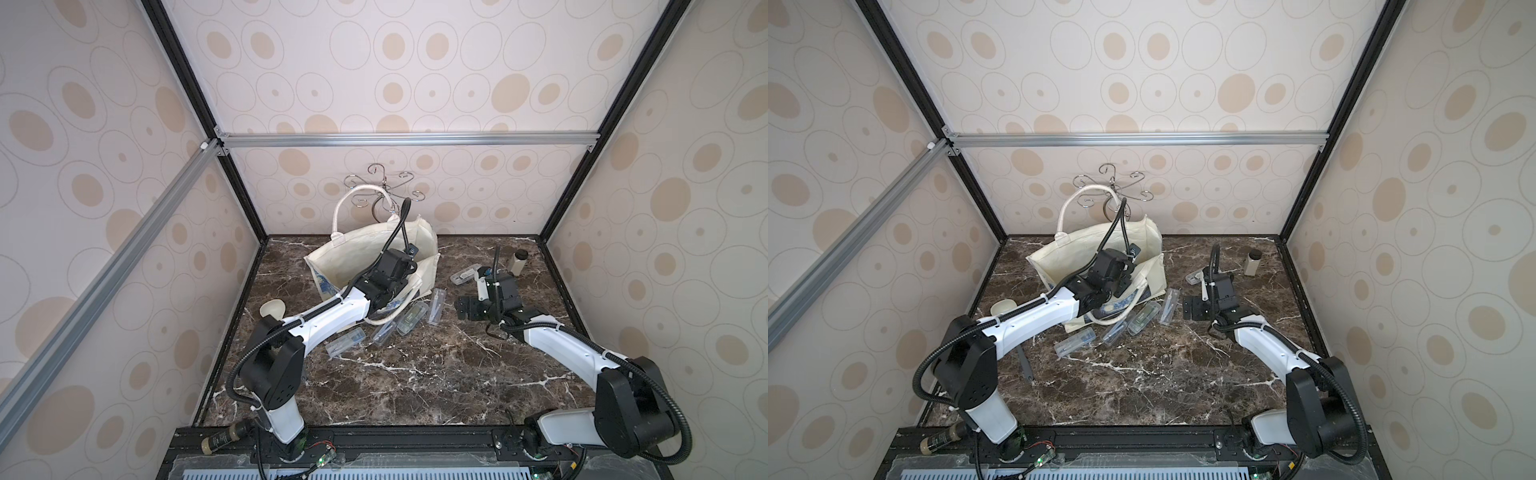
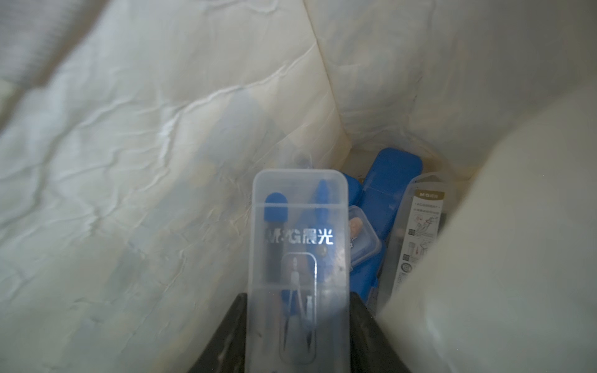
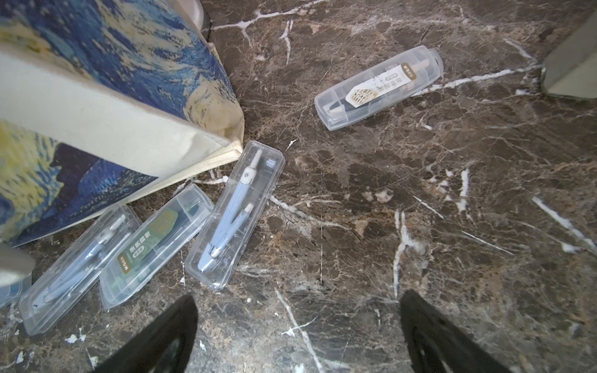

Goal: Put the compass set into the canvas bag
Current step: Place the compass set in the canvas bag.

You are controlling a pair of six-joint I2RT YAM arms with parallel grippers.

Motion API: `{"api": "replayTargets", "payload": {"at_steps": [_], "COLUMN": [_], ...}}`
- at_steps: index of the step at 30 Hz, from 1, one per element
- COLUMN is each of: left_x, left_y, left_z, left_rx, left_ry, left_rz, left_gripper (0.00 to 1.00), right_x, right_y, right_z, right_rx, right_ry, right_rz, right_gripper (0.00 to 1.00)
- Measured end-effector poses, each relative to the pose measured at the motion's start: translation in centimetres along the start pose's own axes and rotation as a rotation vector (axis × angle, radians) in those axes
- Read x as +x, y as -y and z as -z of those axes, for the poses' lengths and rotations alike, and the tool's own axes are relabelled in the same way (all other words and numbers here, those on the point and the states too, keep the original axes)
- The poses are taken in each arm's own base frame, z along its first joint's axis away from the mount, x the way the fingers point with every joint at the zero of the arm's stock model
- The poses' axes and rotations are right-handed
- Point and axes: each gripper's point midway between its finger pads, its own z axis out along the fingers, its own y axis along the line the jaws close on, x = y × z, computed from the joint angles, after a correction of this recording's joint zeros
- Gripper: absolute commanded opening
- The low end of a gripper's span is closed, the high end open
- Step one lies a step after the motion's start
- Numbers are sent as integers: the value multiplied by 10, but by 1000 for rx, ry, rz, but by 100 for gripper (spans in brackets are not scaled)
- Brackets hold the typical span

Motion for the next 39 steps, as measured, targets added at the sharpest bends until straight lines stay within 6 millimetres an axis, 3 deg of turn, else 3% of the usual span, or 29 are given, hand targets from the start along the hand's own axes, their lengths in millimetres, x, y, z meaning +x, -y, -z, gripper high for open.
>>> {"api": "replayTargets", "payload": {"at_steps": [8,21,25,30,35,39], "left_x": [-1,-9,-24,-47,-74,-86], "left_y": [6,5,-3,-14,-31,-37], "left_z": [-28,-20,-5,23,73,114], "left_rx": [9,41,49,83,146,222], "left_ry": [-55,-25,27,109,243,342], "left_rz": [7,66,100,152,206,224], "left_gripper": [38,63,63,74,83,84], "right_x": [4,6,4,2,2,3], "right_y": [1,1,1,2,1,1], "right_z": [0,6,9,11,11,11], "right_rx": [4,6,5,7,7,7], "right_ry": [-15,-23,-16,-9,-9,-9], "right_rz": [-3,-6,-6,-5,-5,-5], "right_gripper": [100,100,100,100,100,100]}}
